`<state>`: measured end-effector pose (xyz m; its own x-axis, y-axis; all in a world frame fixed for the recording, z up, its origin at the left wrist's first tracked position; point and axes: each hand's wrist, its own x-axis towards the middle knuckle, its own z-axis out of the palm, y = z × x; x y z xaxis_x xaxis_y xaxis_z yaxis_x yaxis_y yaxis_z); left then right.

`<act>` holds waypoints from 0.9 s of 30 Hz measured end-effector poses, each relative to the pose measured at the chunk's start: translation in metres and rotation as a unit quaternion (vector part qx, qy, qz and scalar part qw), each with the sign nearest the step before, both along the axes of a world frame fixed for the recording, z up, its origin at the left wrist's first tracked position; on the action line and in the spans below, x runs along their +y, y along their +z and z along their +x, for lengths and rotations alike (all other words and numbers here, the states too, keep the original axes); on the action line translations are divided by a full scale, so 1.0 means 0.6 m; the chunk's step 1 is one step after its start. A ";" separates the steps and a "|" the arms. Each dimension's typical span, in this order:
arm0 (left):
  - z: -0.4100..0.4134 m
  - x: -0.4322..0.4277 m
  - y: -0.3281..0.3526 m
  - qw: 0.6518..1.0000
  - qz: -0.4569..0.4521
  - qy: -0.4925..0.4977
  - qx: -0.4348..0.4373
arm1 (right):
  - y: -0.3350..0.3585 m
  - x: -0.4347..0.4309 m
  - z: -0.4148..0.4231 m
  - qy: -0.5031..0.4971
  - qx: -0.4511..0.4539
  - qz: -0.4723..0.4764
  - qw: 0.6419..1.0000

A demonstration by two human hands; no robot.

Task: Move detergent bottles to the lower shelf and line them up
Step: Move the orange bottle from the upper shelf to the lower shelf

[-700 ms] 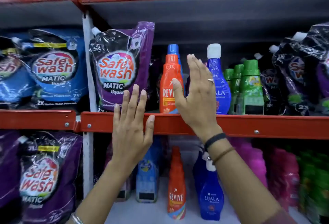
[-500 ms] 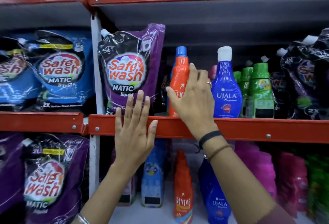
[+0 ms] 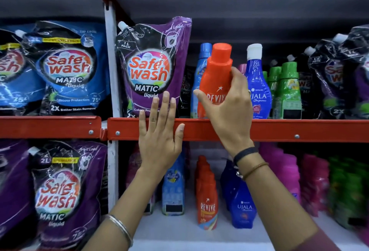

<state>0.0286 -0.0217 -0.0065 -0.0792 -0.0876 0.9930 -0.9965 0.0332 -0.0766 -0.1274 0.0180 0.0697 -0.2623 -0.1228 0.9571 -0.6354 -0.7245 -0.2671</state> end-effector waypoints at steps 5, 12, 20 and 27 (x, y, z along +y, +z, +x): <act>-0.017 0.001 -0.015 1.000 0.007 -0.028 -0.007 | -0.003 0.040 -0.024 0.000 -0.040 -0.041 0.998; -0.046 0.000 -0.042 0.999 0.005 -0.032 -0.017 | -0.066 0.074 -0.065 0.031 -0.021 0.080 0.996; -0.047 -0.009 -0.050 0.999 0.001 -0.038 -0.024 | -0.217 0.056 -0.077 0.088 -0.034 0.186 0.978; -0.047 -0.023 -0.052 0.999 -0.030 -0.023 -0.022 | -0.342 -0.010 -0.054 0.100 -0.015 0.303 0.948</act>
<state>0.0002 -0.0356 -0.0376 -0.1264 -0.0242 0.9917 -0.9895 0.0735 -0.1243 -0.1601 0.0121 -0.1355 -0.2023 -0.6975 0.6874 -0.4874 -0.5372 -0.6884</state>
